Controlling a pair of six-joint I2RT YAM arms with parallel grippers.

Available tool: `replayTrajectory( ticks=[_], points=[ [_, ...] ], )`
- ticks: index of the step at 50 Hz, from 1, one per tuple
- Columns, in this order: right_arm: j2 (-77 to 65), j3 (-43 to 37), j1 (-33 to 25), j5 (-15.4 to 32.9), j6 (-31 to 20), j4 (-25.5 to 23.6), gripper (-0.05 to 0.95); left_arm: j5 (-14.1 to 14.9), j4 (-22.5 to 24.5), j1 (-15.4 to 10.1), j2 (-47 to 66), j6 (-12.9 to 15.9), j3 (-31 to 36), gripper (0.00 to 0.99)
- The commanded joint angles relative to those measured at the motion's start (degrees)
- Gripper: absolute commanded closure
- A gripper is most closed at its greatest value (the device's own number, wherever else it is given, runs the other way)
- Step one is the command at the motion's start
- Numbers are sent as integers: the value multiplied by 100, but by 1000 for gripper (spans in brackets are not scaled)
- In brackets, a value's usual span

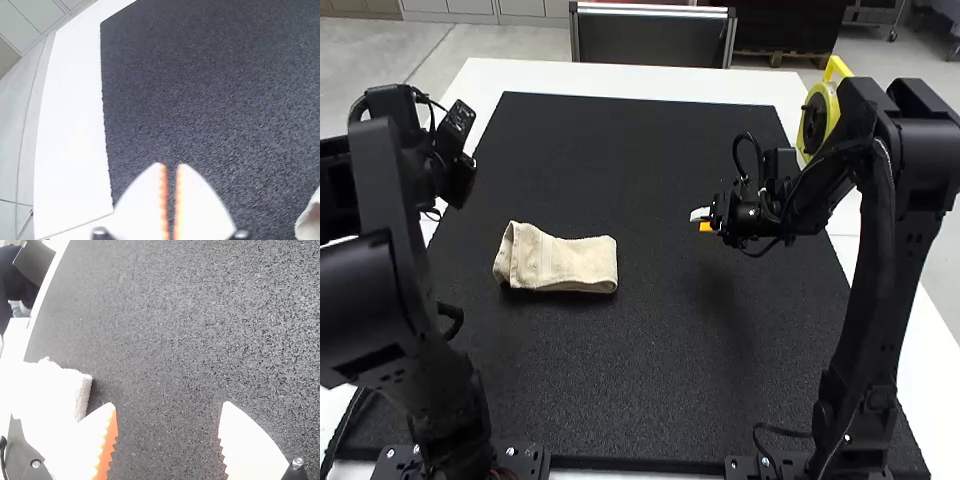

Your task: Fold the towel.

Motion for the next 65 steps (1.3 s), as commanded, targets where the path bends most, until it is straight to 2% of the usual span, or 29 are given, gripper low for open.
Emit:
replayTrajectory(
  ticks=[1, 6, 8, 17, 21, 26, 32, 41, 56, 65],
  points=[
    [4, 22, 66, -120, -73, 47, 411, 407, -267, -184, -99, -696, 216, 974],
    [22, 13, 75, -120, -90, 47, 411, 451, -636, -483, -107, -942, 269, 974],
    [31, 13, 84, -120, -90, 47, 411, 433, -777, -650, -90, -1092, 278, 975],
    [31, 13, 84, -120, -108, 56, 411, 363, -1269, -1388, -11, -1434, 260, 975],
    [31, 13, 84, -120, -108, 56, 410, 266, -1445, -1617, 86, -1601, 269, 975],
    [31, 13, 84, -111, -125, 47, 411, 231, -1726, -1784, 306, -1786, 304, 977],
    [31, -13, 84, -111, -143, 47, 410, 214, -2131, -1810, 534, -1786, 419, 977],
    [31, -40, 84, -111, -143, 47, 411, 214, -2359, -1828, 596, -1786, 524, 977],
    [31, -40, 101, -103, -143, 47, 411, 284, -2526, -1836, 939, -1786, 498, 977],
    [31, -49, 101, -103, -143, 47, 410, 293, -2403, -1828, 1176, -1786, 489, 977]
  ],
)
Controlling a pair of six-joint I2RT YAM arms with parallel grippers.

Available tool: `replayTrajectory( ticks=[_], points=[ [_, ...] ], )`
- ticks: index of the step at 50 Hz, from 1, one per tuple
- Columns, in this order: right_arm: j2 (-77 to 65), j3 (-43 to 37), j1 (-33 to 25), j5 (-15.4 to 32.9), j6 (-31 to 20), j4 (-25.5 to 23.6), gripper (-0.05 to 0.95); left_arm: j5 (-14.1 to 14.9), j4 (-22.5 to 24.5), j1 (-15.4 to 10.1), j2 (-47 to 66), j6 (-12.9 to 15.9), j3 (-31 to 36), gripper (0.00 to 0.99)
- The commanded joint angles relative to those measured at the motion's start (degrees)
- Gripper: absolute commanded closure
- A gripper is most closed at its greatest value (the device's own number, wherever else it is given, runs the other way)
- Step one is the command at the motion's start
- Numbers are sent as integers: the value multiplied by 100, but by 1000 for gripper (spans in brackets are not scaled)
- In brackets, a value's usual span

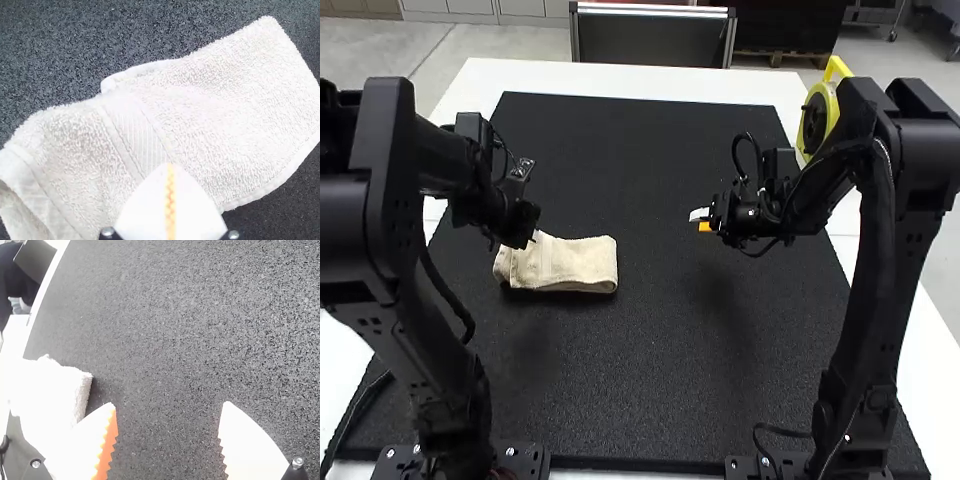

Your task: Fold the towel.

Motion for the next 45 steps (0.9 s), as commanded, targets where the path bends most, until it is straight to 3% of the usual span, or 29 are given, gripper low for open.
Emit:
replayTrajectory(
  ticks=[1, 26, 45],
  points=[
    [31, -49, 75, -107, -62, 43, 411, 74, 106, -51, 90, -44, 115, 977],
    [31, -49, 75, -98, -62, 43, 411, 57, 871, 11, 1013, -9, -25, 977],
    [31, -13, 75, -98, -44, 43, 410, -110, 1196, 354, 1285, 220, -25, 979]
  ],
)
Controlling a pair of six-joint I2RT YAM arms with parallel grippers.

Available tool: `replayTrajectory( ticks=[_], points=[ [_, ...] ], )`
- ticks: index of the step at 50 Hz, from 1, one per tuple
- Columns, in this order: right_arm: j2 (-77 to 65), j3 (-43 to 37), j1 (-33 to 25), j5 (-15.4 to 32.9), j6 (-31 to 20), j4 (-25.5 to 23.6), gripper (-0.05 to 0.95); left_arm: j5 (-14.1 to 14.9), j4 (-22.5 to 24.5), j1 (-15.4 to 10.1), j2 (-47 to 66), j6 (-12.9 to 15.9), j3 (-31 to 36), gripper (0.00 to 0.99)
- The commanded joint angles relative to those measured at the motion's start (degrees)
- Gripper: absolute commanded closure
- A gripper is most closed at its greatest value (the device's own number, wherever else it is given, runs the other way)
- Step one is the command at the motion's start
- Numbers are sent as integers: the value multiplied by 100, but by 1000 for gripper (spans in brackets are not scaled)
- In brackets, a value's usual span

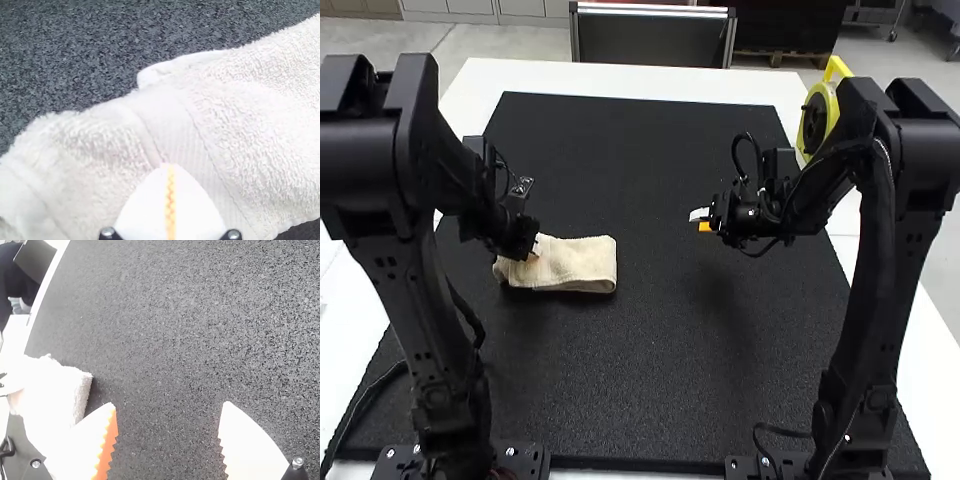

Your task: Fold the towel.

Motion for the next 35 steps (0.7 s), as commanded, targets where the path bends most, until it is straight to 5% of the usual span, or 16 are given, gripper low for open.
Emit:
replayTrajectory(
  ticks=[1, 35],
  points=[
    [31, -5, 75, -98, -36, 43, 411, -93, 110, 137, 70, 169, -15, 979],
    [31, 74, 75, -89, -27, 43, 411, -216, 338, 603, 369, 591, -58, 982]
  ],
)
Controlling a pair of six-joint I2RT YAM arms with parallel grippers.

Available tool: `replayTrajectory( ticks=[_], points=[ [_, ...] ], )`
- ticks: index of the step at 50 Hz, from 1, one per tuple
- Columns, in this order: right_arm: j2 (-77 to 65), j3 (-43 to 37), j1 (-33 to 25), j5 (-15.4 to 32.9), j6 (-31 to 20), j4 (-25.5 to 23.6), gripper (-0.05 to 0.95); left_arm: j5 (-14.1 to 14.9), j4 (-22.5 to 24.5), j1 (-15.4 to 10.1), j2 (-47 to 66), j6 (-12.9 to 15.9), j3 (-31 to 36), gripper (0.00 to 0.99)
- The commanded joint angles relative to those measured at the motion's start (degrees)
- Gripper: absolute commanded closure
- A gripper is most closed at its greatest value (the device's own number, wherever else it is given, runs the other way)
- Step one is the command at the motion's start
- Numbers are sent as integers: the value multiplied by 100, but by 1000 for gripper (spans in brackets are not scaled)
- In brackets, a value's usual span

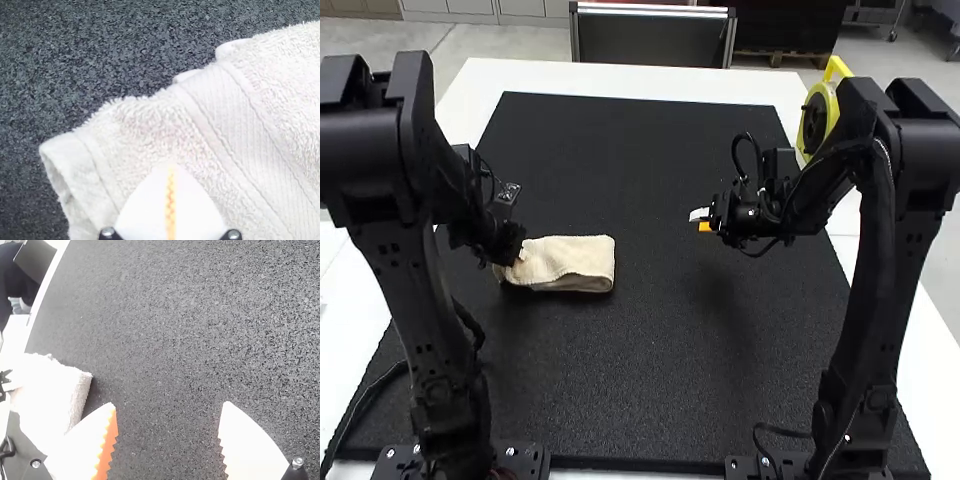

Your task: Fold the towel.

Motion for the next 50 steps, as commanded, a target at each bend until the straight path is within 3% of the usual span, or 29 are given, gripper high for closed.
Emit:
replayTrajectory(
  ticks=[1, 24, 50],
  points=[
    [31, 74, 75, -81, -29, 43, 411, -65, 70, 125, 23, 139, -50, 980],
    [31, 66, 75, -72, -29, 43, 411, -109, 210, 406, -3, 174, 3, 980],
    [92, -40, 75, -54, -73, 52, 411, -83, 193, 458, -750, 86, 196, 949]
  ],
)
